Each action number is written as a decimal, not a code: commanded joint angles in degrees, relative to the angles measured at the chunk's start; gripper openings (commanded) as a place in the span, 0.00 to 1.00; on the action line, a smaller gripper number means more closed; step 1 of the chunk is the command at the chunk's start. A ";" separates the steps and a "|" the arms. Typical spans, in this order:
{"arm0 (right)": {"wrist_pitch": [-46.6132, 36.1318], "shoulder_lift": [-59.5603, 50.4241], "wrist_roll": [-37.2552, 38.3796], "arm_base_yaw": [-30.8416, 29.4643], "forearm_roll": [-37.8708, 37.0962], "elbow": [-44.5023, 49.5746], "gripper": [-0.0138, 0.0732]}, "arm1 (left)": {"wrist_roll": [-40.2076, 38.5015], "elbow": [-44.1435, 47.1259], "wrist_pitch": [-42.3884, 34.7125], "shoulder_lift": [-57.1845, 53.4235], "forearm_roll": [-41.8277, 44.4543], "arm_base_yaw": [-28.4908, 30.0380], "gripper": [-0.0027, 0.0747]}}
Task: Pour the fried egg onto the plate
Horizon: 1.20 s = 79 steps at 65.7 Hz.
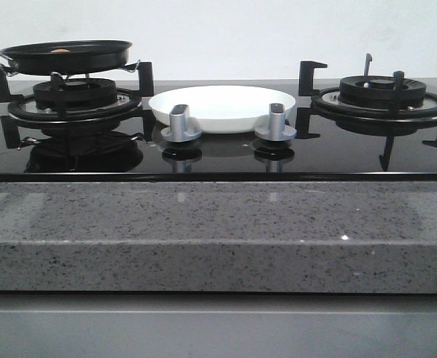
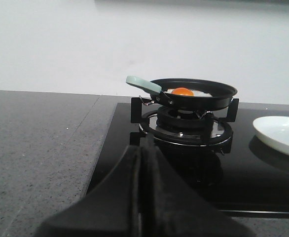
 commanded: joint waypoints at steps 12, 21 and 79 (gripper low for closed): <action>10.74 1.62 -0.77 0.11 -1.43 -13.85 0.08 | -0.33 -16.85 8.62 3.01 -2.00 -0.06 0.01; 18.45 7.17 -2.99 0.11 -1.43 -23.40 0.08 | -0.23 -27.08 16.98 9.08 -1.88 -0.06 0.01; 28.48 33.81 -3.66 0.11 4.21 -50.83 0.08 | 2.32 -47.37 28.89 38.16 -1.54 -0.06 0.01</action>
